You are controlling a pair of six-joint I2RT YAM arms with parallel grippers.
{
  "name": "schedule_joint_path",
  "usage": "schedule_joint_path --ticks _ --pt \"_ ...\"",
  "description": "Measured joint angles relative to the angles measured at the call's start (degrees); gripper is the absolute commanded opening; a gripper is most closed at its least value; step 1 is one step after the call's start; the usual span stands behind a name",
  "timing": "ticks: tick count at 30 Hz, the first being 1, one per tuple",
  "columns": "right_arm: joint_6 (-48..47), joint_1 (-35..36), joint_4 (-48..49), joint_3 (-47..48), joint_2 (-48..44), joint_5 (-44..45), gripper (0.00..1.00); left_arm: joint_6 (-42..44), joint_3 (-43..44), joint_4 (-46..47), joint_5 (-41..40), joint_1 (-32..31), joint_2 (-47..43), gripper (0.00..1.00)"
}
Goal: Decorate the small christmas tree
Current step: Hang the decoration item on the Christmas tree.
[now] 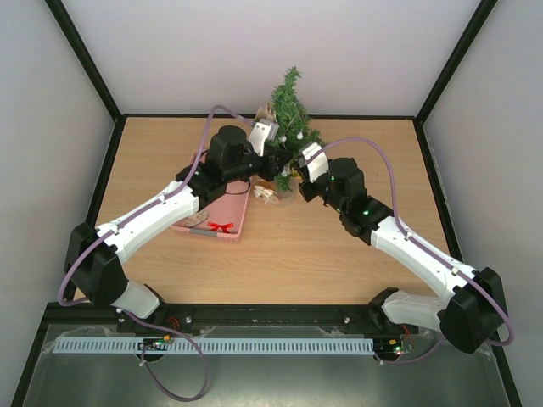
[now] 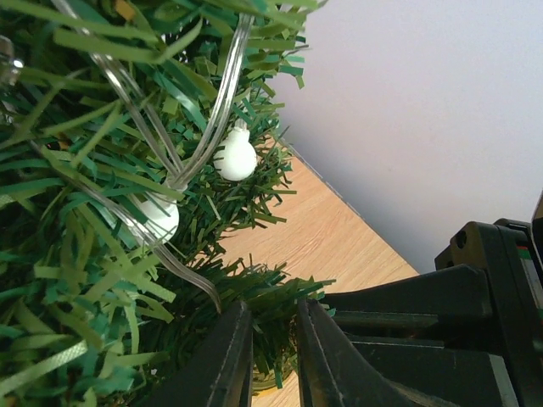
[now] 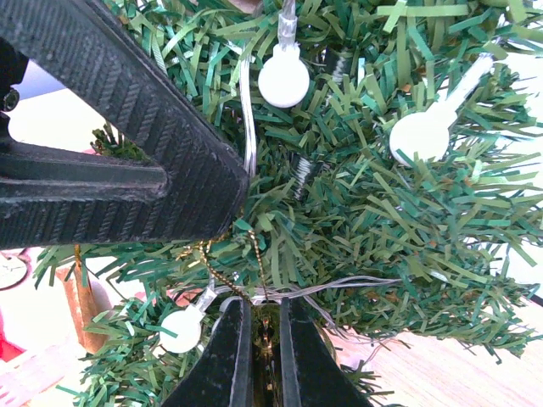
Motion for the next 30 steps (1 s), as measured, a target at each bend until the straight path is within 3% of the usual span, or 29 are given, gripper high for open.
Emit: schedule_joint_path --ticks 3,10,20,30 --pt "0.00 0.00 0.00 0.02 0.00 0.00 0.03 0.24 0.00 -0.04 -0.26 -0.02 0.00 0.17" --pt "0.39 0.00 0.00 0.00 -0.02 -0.15 0.20 0.70 0.00 -0.66 -0.44 -0.04 0.00 0.16" --pt "2.03 0.00 -0.09 -0.07 -2.34 -0.98 0.28 1.01 0.00 -1.36 -0.61 -0.04 0.00 0.16" --pt "5.42 0.00 -2.45 -0.61 -6.93 -0.11 0.43 1.09 0.00 -1.46 -0.48 -0.04 0.00 0.20"
